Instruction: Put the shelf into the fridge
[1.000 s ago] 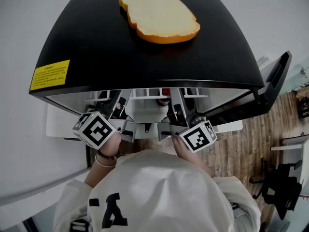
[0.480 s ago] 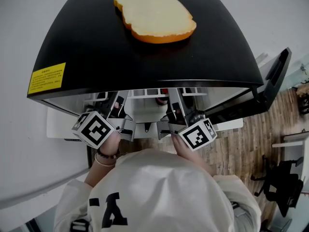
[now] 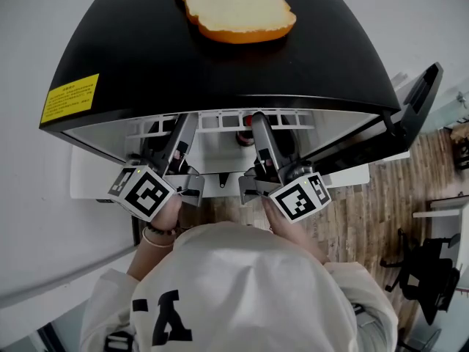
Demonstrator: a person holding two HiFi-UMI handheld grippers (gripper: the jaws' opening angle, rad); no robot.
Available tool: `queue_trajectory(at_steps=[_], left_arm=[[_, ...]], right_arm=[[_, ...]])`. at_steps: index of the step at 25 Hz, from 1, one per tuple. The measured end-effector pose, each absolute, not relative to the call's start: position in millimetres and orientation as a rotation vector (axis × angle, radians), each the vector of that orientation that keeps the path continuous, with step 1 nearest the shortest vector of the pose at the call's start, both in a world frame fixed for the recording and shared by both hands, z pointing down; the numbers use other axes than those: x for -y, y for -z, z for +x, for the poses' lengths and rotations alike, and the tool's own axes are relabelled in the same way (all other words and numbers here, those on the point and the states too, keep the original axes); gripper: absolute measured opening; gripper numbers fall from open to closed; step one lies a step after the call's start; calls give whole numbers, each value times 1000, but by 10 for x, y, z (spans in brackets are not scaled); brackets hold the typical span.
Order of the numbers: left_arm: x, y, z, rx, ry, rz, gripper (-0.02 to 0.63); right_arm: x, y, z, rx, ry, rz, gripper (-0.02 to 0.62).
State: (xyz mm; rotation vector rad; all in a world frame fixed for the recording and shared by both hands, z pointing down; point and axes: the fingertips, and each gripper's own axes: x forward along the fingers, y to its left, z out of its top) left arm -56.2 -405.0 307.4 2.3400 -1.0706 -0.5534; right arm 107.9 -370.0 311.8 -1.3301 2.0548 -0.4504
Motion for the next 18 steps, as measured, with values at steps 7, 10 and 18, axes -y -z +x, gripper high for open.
queue_trajectory(at_steps=[7, 10, 18], left_arm=[[3813, -3115, -595, 1087, 573, 2366, 229], [3686, -3178, -583, 1089, 552, 2365, 229], [3423, -3164, -533, 1159, 466, 2472, 227]], right_arm=[[3457, -3153, 1021, -2093, 406, -1331, 259], [3355, -3186, 986, -2111, 401, -1335, 258], [3137, -3187, 913, -2157, 342, -1347, 258]])
